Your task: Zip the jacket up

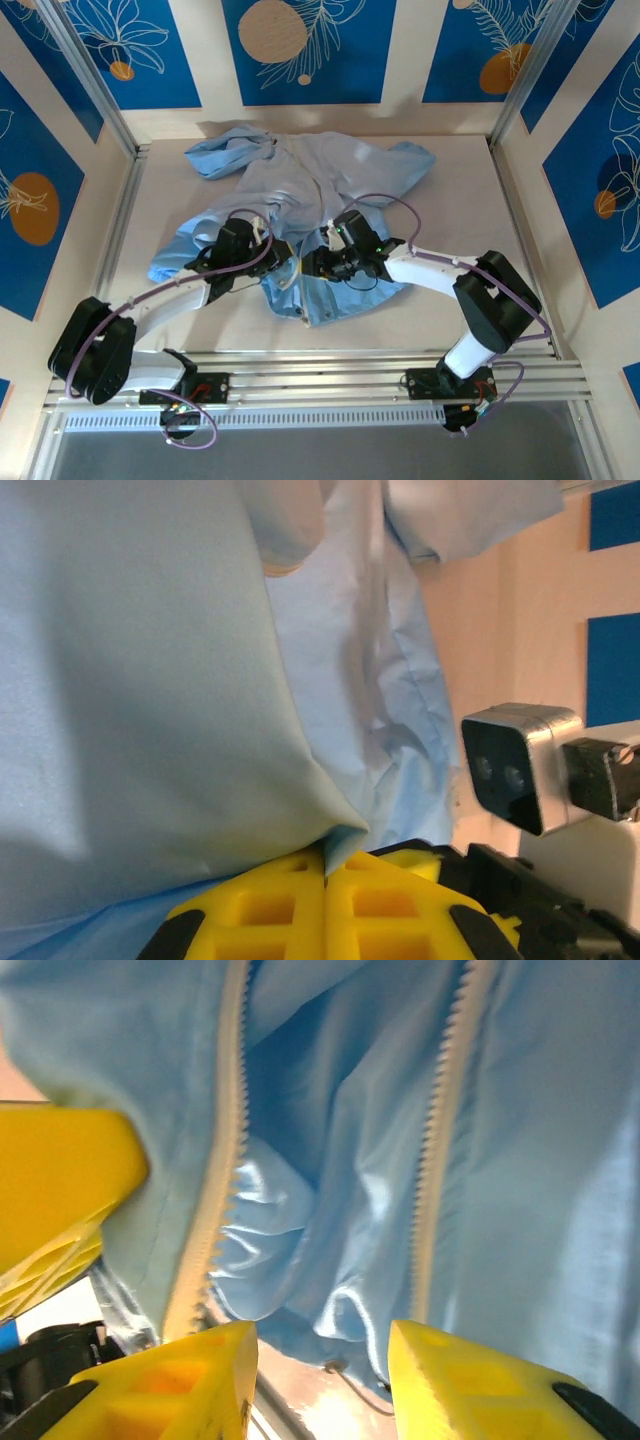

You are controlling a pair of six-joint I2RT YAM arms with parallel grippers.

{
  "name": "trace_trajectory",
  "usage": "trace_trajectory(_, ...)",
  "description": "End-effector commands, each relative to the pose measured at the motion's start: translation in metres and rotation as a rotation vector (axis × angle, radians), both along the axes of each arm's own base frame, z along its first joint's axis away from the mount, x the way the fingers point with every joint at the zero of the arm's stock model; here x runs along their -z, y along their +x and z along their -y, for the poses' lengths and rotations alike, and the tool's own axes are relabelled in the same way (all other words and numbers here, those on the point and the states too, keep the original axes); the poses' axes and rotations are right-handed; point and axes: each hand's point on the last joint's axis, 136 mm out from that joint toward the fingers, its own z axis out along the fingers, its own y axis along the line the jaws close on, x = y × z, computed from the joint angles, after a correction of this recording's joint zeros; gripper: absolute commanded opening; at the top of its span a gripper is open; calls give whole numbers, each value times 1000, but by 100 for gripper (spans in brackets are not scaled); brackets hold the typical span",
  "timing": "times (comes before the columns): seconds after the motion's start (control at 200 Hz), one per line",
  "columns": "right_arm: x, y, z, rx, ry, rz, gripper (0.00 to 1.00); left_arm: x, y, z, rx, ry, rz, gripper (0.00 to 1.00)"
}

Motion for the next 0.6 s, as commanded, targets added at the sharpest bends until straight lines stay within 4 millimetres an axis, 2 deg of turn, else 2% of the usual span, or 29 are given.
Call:
trace_trajectory(0.0,-23,7,-13,25,89,27,41,-11,5,9,-8,-118,5,0)
trace_trajectory(0.205,-24,7,-21,3,93,14,40,-12,6,11,-10,-149,0,0)
trace_trajectory(0.4,-17,2,2,80,33,2,40,-1,2,5,-28,-128,-11,0)
trace_trajectory(0.47,-16,1,9,96,50,-14,44,0,1,4,-30,-132,-13,0)
trace_trajectory(0.595,-25,1,6,76,115,-37,48,2,1,3,-27,-140,-19,0)
